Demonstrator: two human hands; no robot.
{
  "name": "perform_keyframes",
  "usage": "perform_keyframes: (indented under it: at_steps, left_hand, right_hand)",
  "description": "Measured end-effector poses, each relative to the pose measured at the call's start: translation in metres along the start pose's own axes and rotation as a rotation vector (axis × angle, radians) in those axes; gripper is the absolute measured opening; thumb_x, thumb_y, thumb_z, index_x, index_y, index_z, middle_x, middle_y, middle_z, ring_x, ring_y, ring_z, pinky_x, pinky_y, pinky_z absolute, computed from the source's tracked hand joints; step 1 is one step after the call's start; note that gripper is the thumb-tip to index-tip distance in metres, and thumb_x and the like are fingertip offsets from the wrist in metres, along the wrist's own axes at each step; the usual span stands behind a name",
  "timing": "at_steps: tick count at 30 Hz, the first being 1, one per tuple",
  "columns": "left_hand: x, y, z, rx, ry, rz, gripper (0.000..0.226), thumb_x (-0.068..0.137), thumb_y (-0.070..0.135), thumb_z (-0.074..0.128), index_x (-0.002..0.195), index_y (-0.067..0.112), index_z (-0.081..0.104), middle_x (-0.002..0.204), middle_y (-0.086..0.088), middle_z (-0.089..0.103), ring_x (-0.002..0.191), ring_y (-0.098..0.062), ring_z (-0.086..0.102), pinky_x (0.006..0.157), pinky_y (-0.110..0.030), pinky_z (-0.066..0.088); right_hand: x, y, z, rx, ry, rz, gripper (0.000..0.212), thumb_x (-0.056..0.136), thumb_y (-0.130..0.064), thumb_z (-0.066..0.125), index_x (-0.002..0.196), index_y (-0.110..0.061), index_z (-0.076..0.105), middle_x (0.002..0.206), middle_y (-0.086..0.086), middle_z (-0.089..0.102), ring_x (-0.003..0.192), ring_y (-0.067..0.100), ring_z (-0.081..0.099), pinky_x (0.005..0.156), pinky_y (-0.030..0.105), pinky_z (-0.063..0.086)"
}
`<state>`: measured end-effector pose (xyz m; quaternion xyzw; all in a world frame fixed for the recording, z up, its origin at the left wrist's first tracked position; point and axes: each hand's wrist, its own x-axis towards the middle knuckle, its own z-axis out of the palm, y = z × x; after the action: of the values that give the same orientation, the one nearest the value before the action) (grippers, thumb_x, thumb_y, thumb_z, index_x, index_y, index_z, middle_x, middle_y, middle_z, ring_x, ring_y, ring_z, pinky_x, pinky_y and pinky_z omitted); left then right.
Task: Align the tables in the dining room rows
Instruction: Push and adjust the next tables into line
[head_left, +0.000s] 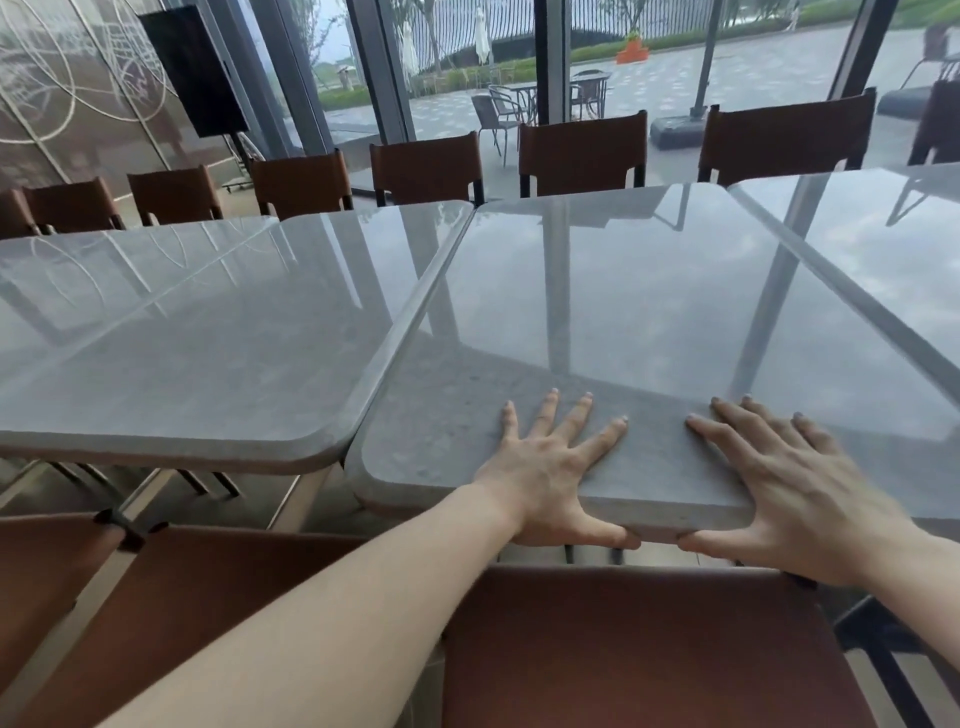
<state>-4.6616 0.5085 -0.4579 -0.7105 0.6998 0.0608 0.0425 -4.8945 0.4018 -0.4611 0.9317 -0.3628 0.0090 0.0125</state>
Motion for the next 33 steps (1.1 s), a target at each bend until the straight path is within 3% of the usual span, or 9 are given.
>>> perform_keyframes:
  at_steps: [4,16,33]
  left_hand:
    - [0.007,-0.004,-0.002,-0.019,0.004,-0.006,0.115,0.073,0.086,0.054,0.159,0.041,-0.008,0.169,-0.002,-0.013,0.154,-0.034,-0.018,0.114,-0.073,-0.009]
    - [0.034,-0.018,-0.003,-0.025,0.037,-0.005,0.114,0.073,0.087,0.054,0.159,0.040,-0.002,0.170,-0.002,-0.008,0.155,-0.033,-0.014,0.115,-0.074,-0.008]
    - [0.037,-0.017,-0.001,-0.025,0.055,-0.030,0.114,0.071,0.086,0.057,0.159,0.042,0.000,0.170,0.002,-0.006,0.156,-0.029,-0.012,0.117,-0.071,-0.007]
  right_hand:
    - [0.008,0.004,0.003,0.007,0.039,0.010,0.131,0.049,-0.110,0.014,0.157,-0.036,0.023,0.165,-0.001,0.025,0.155,0.023,0.019,0.124,0.049,0.015]
    - [0.042,0.020,0.019,-0.007,0.094,0.008,0.123,0.051,-0.109,0.028,0.150,-0.036,0.032,0.158,0.001,0.037,0.149,0.030,0.033,0.117,0.056,0.028]
    - [0.036,0.013,0.012,-0.011,0.102,0.010,0.132,0.049,-0.109,0.010,0.155,-0.033,0.025,0.163,0.003,0.029,0.153,0.027,0.023,0.122,0.052,0.018]
